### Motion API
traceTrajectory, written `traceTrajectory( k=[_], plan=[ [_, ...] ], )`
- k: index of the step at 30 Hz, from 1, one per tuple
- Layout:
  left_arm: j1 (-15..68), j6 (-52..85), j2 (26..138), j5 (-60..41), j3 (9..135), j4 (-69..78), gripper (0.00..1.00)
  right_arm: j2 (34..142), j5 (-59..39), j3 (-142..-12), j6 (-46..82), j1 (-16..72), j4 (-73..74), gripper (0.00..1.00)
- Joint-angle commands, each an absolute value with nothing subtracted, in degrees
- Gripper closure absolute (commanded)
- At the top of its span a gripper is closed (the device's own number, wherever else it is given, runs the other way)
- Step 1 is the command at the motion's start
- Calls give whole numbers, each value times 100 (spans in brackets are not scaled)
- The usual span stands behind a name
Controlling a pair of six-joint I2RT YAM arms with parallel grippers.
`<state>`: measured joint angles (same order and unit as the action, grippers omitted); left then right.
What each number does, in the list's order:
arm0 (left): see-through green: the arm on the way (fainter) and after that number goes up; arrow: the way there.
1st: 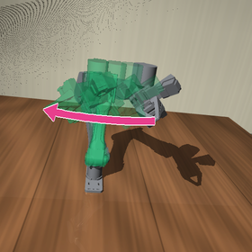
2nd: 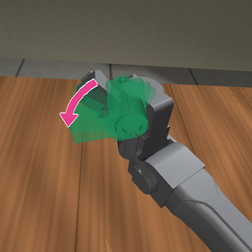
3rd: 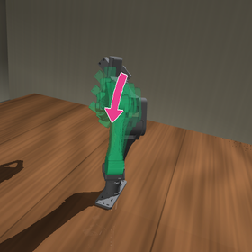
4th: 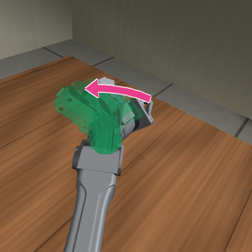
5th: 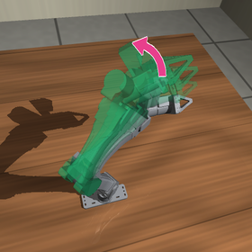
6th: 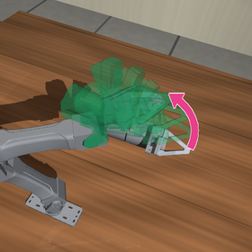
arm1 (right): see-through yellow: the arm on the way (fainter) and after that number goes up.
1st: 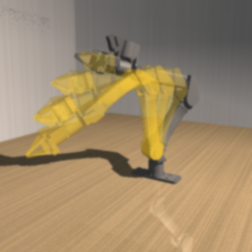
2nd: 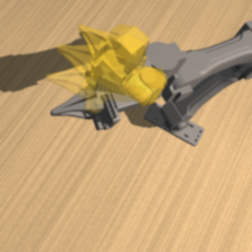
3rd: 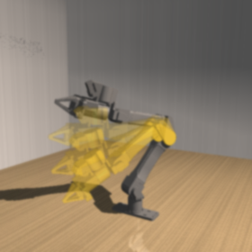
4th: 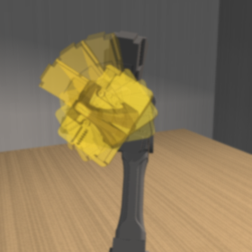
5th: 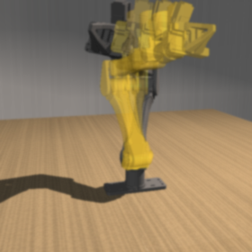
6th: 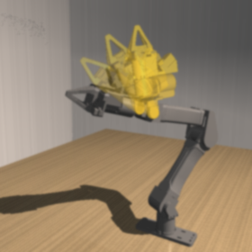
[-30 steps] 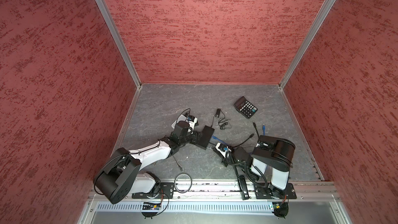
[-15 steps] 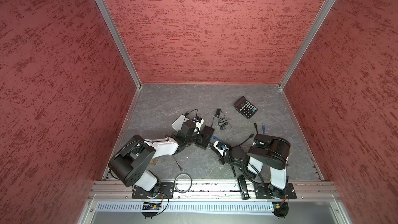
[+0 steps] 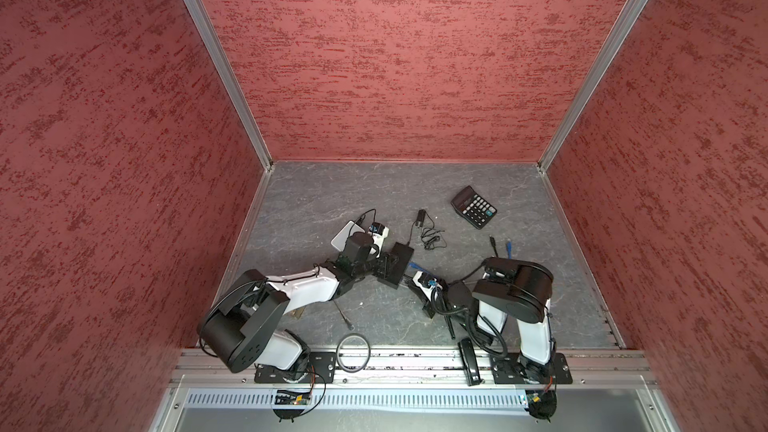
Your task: Insert the plug into the switch port
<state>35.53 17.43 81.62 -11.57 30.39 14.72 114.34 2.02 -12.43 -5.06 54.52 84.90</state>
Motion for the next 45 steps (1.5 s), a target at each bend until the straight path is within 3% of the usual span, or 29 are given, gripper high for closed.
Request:
traceTrajectory(
  k=[1,26,38,45],
  plan=[
    [3506,1599,8052,-989,3037,1369,59,11522,324,-1306,-393,5397,8766,100],
    [3814,2230,9192,-1344,2673,2538,60,11500,79,-1541,-422,5345,8515,100],
    [3401,1514,8122,-937,2967,1458,59,11502,116,-1499,-396,5317,8581,100],
    [3261,1597,8099,-1091,2754,1589,58,11505,99,-1515,-396,5310,8569,100]
  ],
)
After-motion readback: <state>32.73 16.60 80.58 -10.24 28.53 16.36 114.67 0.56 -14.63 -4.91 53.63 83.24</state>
